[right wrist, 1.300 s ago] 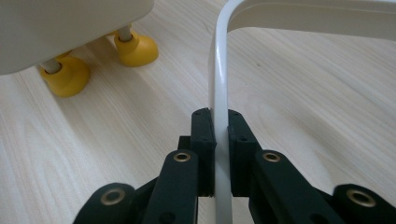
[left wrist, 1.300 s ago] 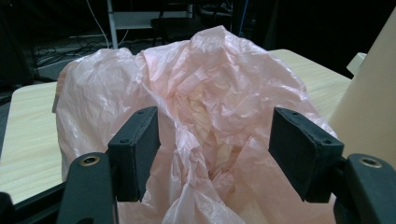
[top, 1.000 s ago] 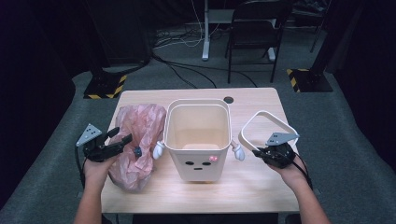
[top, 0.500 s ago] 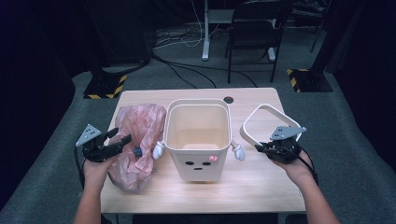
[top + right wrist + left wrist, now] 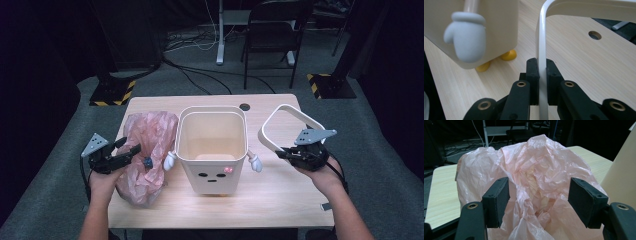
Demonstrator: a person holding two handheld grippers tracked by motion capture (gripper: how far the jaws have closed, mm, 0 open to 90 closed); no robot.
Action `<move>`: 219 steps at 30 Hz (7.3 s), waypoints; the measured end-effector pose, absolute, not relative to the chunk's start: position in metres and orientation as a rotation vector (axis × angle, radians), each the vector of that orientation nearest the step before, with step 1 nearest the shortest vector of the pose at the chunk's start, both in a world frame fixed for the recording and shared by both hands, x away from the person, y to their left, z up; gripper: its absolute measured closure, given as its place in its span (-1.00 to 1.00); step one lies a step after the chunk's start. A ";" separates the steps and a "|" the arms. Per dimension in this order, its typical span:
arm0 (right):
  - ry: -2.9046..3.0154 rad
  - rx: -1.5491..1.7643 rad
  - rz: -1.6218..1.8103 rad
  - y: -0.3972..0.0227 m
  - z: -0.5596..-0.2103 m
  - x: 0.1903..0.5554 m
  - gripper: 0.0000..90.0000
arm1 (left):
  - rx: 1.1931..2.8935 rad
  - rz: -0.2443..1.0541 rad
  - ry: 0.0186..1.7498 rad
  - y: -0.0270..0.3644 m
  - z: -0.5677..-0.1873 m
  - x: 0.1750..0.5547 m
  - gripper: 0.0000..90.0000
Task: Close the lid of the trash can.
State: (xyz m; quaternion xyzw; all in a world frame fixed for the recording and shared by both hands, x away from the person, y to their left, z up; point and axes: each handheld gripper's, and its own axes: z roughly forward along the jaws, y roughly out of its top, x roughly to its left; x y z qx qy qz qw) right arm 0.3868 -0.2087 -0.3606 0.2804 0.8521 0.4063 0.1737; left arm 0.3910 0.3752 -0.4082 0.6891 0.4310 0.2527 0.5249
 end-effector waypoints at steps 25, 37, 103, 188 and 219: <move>2.453 0.719 1.155 -0.201 -0.307 0.382 0.85 | 1.653 0.607 1.033 0.373 -0.409 0.391 -0.25; 2.445 0.659 1.183 -0.197 -0.271 0.376 0.86 | 1.654 0.607 1.031 0.372 -0.409 0.391 -0.25; 2.677 0.018 1.312 -0.052 -0.221 0.351 0.85 | 1.644 0.590 1.032 0.370 -0.410 0.394 -0.25; 2.760 -0.025 1.304 -0.044 -0.236 0.355 0.42 | 1.657 0.589 1.037 0.369 -0.412 0.393 -0.25; 2.387 0.335 1.620 -0.134 -0.246 0.355 0.15 | 1.657 0.593 1.042 0.370 -0.413 0.393 -0.25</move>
